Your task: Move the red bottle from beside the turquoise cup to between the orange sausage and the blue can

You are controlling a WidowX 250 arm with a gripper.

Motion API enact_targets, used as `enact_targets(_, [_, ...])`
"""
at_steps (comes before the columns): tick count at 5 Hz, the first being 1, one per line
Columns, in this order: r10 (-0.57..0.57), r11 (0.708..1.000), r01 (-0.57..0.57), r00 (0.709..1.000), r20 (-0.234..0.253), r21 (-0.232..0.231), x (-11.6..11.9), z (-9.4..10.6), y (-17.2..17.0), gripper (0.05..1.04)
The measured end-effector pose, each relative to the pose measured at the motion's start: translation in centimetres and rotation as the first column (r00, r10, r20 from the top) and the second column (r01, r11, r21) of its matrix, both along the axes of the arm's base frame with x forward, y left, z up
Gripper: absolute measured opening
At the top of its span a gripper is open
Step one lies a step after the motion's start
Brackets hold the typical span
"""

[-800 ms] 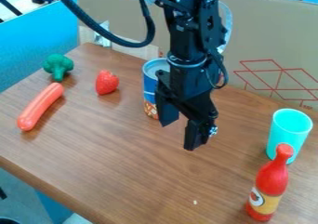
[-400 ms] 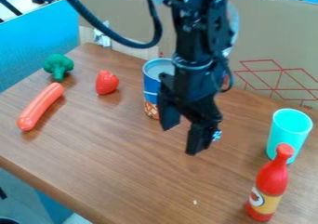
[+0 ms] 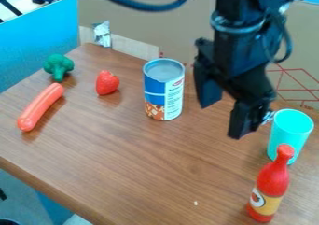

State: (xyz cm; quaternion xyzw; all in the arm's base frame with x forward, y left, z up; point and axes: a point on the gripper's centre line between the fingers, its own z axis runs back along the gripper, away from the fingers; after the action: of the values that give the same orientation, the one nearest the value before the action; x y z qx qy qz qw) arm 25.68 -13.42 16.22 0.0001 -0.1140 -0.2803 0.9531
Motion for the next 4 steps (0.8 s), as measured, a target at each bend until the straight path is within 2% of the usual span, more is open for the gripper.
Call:
enact_targets(1, [-0.039, 0.999, 0.040, 0.999, 0.026, -0.024, -1.3, 1.8, -1.9, 1.001])
enact_targets(2, [-0.073, 0.997, 0.074, 0.997, 0.032, -0.011, -2.0, 1.9, -3.0, 1.001])
enact_targets(3, [-0.099, 0.995, 0.100, 0.995, -0.017, 0.024, -1.4, -0.3, -4.0, 1.001])
enact_targets(4, [-0.132, 0.990, 0.134, 0.991, -0.033, 0.046, -0.8, -2.1, -4.8, 1.001])
